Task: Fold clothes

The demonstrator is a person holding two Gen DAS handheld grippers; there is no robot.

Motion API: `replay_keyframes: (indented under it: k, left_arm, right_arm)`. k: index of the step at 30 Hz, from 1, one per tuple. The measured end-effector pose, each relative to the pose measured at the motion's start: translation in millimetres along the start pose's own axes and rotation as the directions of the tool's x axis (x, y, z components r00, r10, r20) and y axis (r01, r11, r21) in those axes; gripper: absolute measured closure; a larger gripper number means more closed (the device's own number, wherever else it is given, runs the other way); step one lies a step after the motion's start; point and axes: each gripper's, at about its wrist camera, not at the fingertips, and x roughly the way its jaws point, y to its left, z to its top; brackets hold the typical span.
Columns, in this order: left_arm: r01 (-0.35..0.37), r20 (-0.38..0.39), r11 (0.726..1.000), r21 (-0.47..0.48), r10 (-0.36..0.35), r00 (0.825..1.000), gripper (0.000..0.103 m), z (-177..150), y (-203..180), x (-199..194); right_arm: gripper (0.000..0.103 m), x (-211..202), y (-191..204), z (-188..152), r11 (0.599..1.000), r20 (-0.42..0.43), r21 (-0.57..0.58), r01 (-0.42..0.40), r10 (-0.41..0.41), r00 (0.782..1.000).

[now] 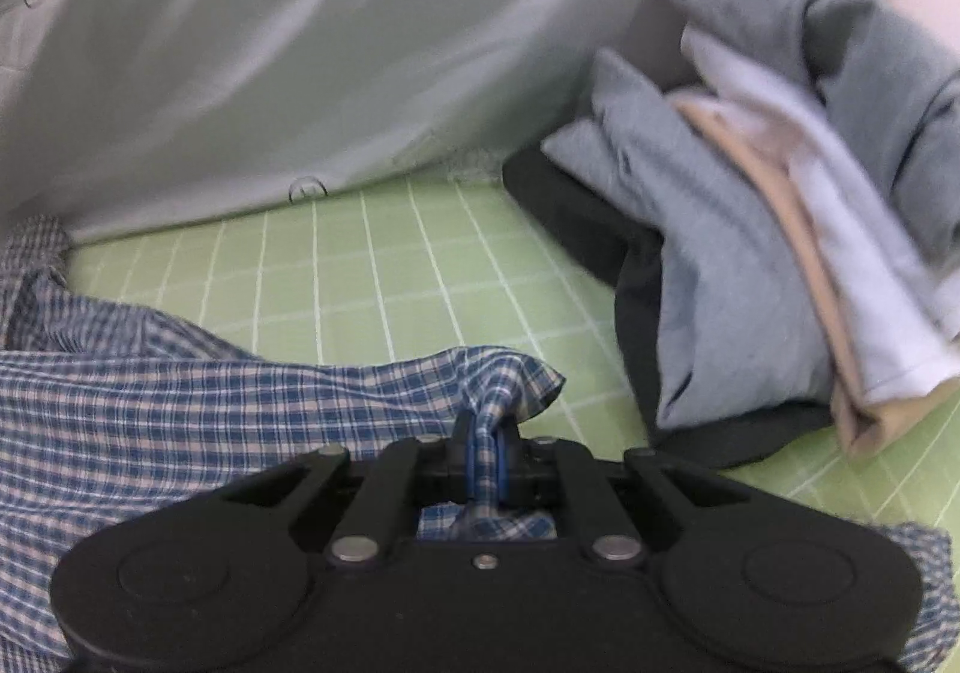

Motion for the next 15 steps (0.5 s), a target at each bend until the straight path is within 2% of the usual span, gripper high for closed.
replay_keyframes:
  k: [4, 5, 8, 10, 12, 15]
  left_arm:
    - [-0.024, 0.003, 0.999, 0.041, 0.024, 1.0, 0.093, -1, -3, 4]
    - [-0.025, 0.003, 0.998, 0.049, 0.025, 1.0, 0.089, -1, -4, 4]
    - [-0.022, 0.027, 0.996, 0.089, 0.02, 0.999, 0.07, -2, -2, -6]
    - [0.0, 0.071, 0.993, 0.121, -0.009, 0.997, 0.059, -4, 3, -24]
    - [0.013, 0.111, 0.992, 0.128, -0.027, 0.993, 0.042, -6, 11, -46]
    - [0.021, 0.164, 0.993, 0.112, -0.04, 0.986, 0.03, -14, 28, -87]
  right_arm:
    - [0.096, 11, 2, -6, 1.0, -0.027, -0.001, 0.007, -0.007, 1.0]
    - [0.096, 12, 3, -7, 1.0, -0.029, -0.001, 0.01, -0.01, 1.0]
    - [0.096, 7, 4, -8, 1.0, -0.016, -0.003, 0.017, -0.017, 1.0]
    - [0.096, -3, 3, -6, 1.0, 0.015, -0.005, 0.019, -0.019, 1.0]
    - [0.096, -17, 4, -2, 0.999, 0.055, -0.024, 0.021, -0.02, 0.998]
    - [0.096, -46, 9, -1, 0.999, 0.125, -0.039, -0.014, 0.019, 0.992]
